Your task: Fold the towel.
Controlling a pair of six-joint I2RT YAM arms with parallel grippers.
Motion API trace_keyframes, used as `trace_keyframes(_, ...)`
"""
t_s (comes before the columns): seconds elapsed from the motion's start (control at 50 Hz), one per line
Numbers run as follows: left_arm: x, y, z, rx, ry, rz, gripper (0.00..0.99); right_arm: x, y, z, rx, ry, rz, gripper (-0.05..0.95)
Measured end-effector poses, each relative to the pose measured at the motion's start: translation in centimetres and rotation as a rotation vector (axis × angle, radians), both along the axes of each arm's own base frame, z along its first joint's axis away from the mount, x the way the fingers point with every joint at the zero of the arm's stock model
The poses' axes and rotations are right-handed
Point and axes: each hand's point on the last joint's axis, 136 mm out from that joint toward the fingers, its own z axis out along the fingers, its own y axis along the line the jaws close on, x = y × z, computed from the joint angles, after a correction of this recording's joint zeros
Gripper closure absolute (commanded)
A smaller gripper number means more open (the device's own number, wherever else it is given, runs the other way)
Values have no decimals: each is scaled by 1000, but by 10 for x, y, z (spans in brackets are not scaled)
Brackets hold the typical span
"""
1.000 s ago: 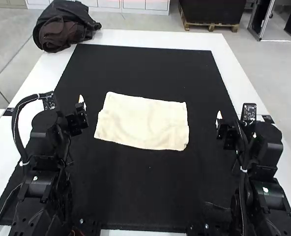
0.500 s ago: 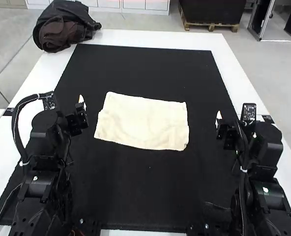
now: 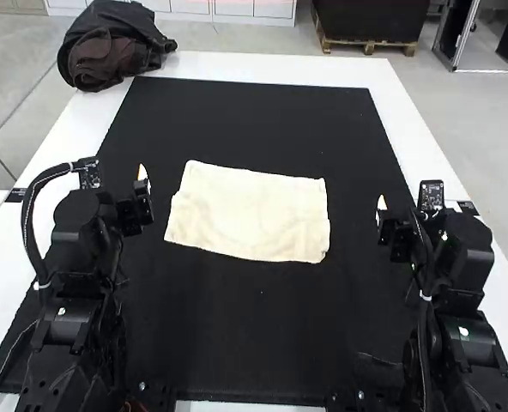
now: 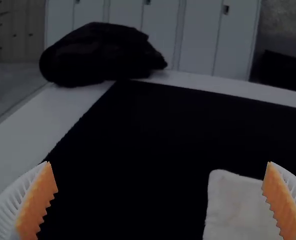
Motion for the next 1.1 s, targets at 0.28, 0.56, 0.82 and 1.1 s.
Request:
trace_keyframes(0.28,0,0,3,44,-4,0,33,0,0,0,0,0,0,-20)
trace_keyframes(0.56,-9,1,63,193,-223,32,61,-1,1,53,-142,-215,3,-7)
trace_keyframes(0.82,-17,0,92,263,-292,49,36,-13,-1,112,-160,-383,-24,-7)
trace_keyframes(1.1,3,-9,198,283,-313,-2,36,19,-3,224,32,-364,-6,-7)
